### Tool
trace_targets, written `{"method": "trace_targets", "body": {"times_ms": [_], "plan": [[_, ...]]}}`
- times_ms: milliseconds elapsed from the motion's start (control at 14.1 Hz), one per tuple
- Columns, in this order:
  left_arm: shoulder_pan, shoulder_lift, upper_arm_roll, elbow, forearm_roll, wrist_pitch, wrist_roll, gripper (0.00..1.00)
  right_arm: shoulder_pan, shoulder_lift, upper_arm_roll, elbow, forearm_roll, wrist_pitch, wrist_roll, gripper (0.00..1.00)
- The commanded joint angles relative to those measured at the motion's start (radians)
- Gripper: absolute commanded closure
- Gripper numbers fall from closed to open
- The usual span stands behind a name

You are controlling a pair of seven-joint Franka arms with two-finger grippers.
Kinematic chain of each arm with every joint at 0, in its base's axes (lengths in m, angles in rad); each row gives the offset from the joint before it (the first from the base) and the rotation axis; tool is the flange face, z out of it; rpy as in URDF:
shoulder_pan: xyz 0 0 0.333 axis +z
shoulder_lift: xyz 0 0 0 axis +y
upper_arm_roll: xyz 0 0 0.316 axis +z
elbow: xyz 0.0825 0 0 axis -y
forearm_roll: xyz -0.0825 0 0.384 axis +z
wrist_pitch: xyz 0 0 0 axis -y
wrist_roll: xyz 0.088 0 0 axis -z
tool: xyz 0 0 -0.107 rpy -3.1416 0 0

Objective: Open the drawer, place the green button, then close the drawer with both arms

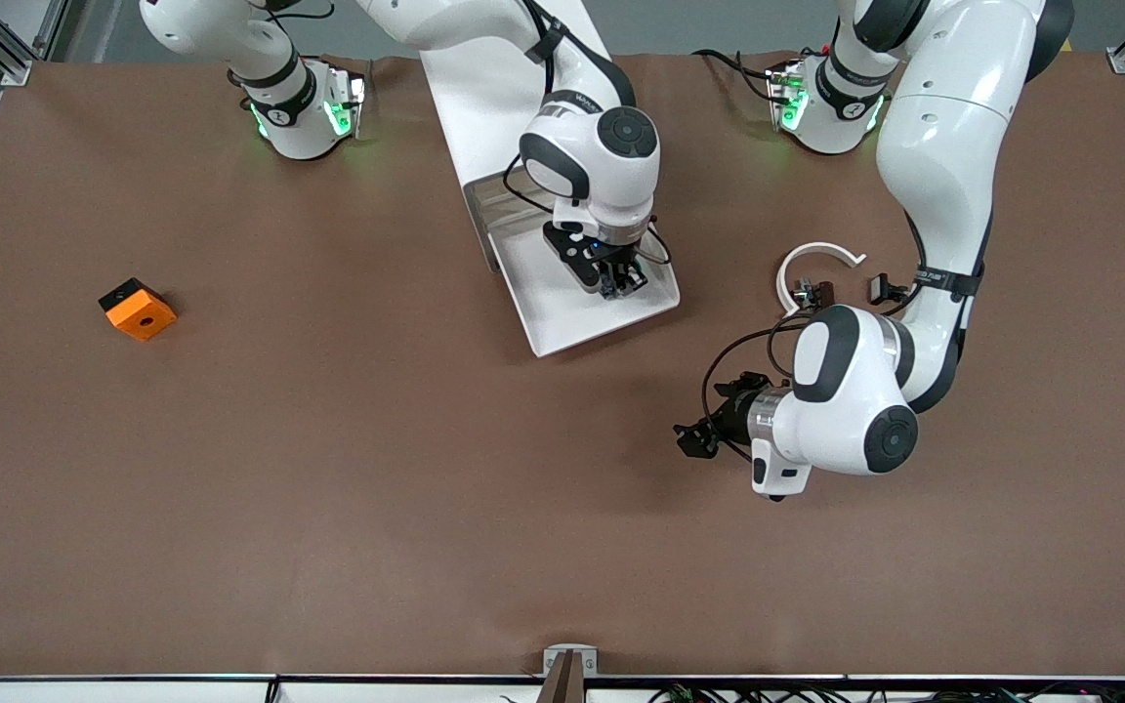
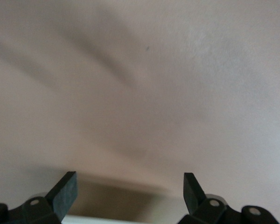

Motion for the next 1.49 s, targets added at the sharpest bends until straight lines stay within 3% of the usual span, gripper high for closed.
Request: {"method": "trace_targets", "body": {"times_ms": [0, 71, 425, 566, 779, 920, 1416], "plan": [[-0.001, -0.039, 0.002, -0.076, 0.04, 0.091, 0.074, 0.0, 0.01, 0.025, -0.008, 0.036, -0.02, 0.008, 0.016, 0.78], [0.001, -0.039, 0.002, -0.085, 0.04, 0.143, 0.096, 0.0, 0.009, 0.025, -0.008, 0.037, -0.019, 0.01, 0.021, 0.01], [0.004, -0.037, 0.007, -0.108, 0.04, 0.172, 0.095, 0.0, -0.008, 0.016, -0.008, 0.077, -0.011, -0.005, -0.028, 0.0], [0.007, -0.037, 0.007, -0.121, 0.04, 0.172, 0.091, 0.0, -0.025, 0.003, -0.009, 0.117, -0.006, -0.097, -0.108, 0.0], [0.009, -0.027, 0.008, -0.118, 0.058, 0.174, 0.091, 0.0, -0.088, -0.002, -0.002, 0.24, 0.001, -0.279, -0.295, 0.0], [-0.004, -0.027, 0.008, -0.122, 0.146, 0.174, 0.087, 0.0, -0.146, -0.014, 0.0, 0.283, 0.001, -0.358, -0.445, 0.0], [-0.033, -0.037, 0.005, -0.173, 0.238, 0.183, 0.081, 0.0, -0.402, -0.184, -0.012, 0.287, 0.001, -0.603, -0.95, 0.0]]}}
